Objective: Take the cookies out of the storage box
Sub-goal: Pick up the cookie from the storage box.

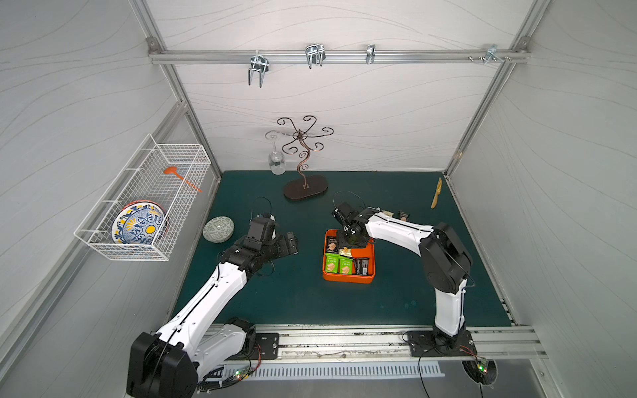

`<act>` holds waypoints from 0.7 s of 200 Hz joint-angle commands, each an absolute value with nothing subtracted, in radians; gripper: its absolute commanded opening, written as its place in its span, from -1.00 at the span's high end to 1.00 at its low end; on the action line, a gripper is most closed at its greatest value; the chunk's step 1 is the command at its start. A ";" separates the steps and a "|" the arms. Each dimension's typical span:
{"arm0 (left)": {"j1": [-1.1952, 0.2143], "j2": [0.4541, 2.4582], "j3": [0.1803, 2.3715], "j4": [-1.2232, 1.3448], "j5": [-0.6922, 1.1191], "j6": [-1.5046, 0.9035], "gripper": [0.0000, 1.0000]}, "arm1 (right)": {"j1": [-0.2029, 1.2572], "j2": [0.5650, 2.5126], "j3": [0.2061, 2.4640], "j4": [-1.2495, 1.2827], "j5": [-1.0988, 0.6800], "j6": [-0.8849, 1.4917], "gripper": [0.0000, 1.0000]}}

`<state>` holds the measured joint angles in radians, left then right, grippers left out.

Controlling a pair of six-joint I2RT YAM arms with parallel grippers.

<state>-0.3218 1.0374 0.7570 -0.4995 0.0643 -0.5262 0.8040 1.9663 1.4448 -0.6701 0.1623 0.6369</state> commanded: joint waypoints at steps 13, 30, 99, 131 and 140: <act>-0.322 1.024 0.766 -0.486 0.064 -0.511 -0.98 | 0.807 2.000 1.466 -0.679 0.198 0.663 -0.23; -0.322 1.024 0.766 -0.485 0.064 -0.511 -0.98 | 0.807 2.016 1.476 -0.678 0.199 0.665 -0.23; -0.322 1.017 0.760 -0.486 0.063 -0.514 -0.98 | 0.805 2.071 1.513 -0.704 0.218 0.683 -0.24; -0.322 1.011 0.758 -0.488 0.059 -0.511 -0.98 | 0.808 2.107 1.547 -0.739 0.241 0.678 -0.23; -0.322 1.010 0.758 -0.488 0.058 -0.511 -0.98 | 0.807 2.115 1.552 -0.745 0.243 0.676 -0.22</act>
